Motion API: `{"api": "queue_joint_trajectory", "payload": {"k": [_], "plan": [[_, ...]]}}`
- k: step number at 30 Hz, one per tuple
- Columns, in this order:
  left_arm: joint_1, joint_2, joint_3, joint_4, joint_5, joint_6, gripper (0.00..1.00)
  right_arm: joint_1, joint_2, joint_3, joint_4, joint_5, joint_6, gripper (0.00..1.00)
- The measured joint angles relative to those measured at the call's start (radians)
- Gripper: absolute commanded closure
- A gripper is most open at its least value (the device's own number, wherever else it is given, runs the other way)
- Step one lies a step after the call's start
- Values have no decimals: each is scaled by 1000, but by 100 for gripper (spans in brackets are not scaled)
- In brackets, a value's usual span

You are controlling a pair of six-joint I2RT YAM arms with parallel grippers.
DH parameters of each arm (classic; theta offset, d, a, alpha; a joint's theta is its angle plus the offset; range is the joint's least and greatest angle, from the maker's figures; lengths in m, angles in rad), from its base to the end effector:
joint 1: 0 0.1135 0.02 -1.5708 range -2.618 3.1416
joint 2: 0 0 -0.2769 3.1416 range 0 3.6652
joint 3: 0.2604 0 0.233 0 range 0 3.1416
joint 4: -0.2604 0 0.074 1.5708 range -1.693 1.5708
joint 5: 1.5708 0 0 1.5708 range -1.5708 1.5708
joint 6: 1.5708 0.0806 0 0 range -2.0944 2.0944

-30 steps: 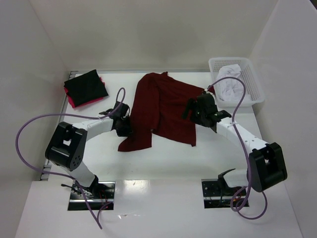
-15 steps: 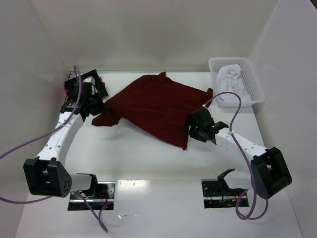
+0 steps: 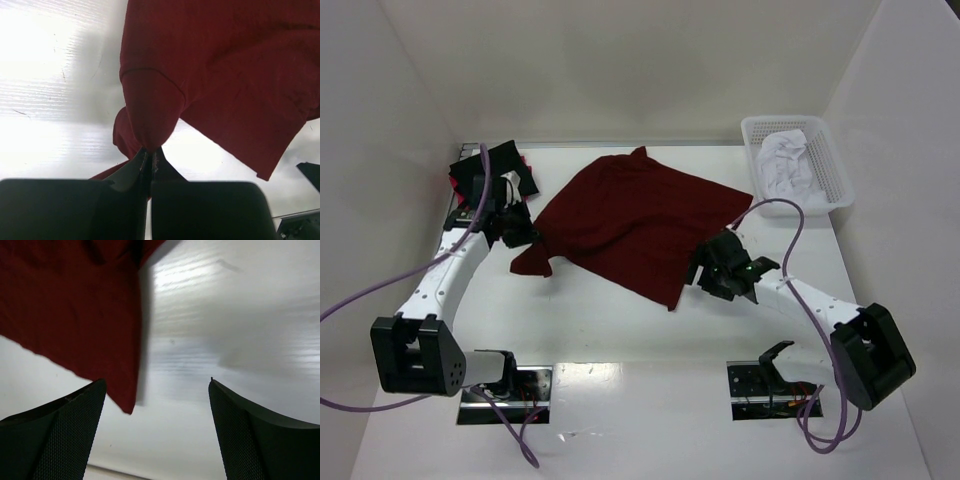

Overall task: Fold and stack the t-shirts
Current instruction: Flatten out the tshirt

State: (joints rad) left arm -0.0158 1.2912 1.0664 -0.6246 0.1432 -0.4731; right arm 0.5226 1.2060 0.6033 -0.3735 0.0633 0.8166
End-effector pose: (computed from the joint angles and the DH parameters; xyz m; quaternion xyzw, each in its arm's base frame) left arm 0.2778 -0.0159 0.2725 -0.1869 0.9147 -0.1501 0.3254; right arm 0.1994 0.1090 0.1660 0.1492 0.9440 0.1580 0.2484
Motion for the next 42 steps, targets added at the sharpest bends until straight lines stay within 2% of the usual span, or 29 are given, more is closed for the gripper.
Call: {"api": "queue_joint_trajectory", "payload": {"k": [2,8,11,16,19,20,22,23,24,26,33,36,39,40,42], "plan": [[0,6,0,2,12,3,100,40,0,-2,5,-4,16,18],[0,17,-1,9,32,7,98,140,12,-7,48,-15,71,20],[0,18,-2,13,42,15,97,173,64,-5,70,-20,87,20],[4,18,-3,20,51,27,97,230,184,42,98,-15,109,28],[16,18,-3,23,59,29,96,256,219,64,109,-15,119,46],[20,18,-5,26,62,29,96,259,225,68,109,-13,123,47],[22,18,-9,27,65,30,96,263,239,71,107,-13,127,65],[23,18,-11,27,66,31,96,263,241,72,108,-7,125,78],[24,18,-12,27,67,31,96,263,243,72,106,-6,125,80],[27,18,-14,27,72,31,96,263,249,72,97,2,127,94],[39,23,-25,42,80,33,96,263,249,112,12,68,128,96],[45,28,-26,44,84,33,96,260,206,148,-88,112,122,92],[56,29,-26,47,90,33,96,234,125,160,-160,135,117,86],[64,29,-26,50,91,33,96,218,97,161,-181,143,116,81],[76,29,-26,52,92,33,96,186,49,161,-227,158,122,65]]}}
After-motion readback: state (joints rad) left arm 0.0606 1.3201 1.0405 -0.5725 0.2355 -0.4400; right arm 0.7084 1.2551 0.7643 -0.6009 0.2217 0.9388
